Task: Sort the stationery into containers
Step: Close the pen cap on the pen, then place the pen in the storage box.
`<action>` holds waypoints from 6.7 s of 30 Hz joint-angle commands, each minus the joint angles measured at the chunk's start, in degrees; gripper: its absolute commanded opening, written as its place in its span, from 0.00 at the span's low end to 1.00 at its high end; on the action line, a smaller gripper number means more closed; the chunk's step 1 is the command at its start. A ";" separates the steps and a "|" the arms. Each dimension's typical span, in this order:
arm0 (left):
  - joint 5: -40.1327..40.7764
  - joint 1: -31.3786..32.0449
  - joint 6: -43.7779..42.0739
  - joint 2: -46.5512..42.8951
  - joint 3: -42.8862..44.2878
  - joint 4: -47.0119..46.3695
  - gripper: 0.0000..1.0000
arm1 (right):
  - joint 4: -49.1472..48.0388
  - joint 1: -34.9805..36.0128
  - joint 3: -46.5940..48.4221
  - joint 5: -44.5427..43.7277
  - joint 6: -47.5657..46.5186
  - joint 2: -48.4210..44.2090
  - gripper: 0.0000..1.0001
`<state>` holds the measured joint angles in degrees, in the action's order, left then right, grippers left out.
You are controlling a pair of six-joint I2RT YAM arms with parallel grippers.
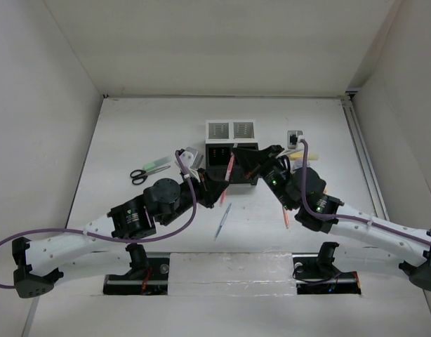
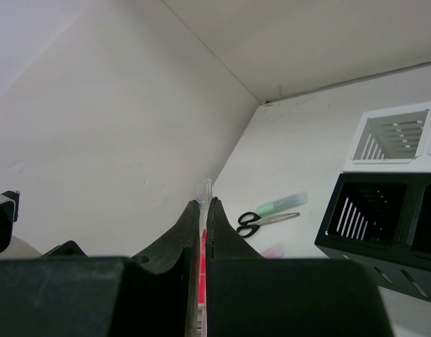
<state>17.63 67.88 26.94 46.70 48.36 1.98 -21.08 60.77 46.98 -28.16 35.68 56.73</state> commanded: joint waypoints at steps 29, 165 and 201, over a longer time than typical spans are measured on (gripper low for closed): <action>9.71 0.24 -12.00 -4.94 -0.54 -10.40 0.00 | 6.93 -0.13 -0.48 11.20 3.33 1.19 0.00; -20.44 -29.82 -21.40 64.04 26.96 -52.87 0.00 | 44.28 0.49 -8.75 -1.37 0.08 -34.84 0.76; -16.31 -29.82 -18.24 61.24 17.83 -54.28 0.42 | 43.23 0.49 -8.75 -0.31 0.09 -33.79 0.76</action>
<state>1.19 38.15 7.86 112.64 66.98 -49.06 23.62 60.84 37.34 -28.71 35.62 22.90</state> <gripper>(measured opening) 0.393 0.759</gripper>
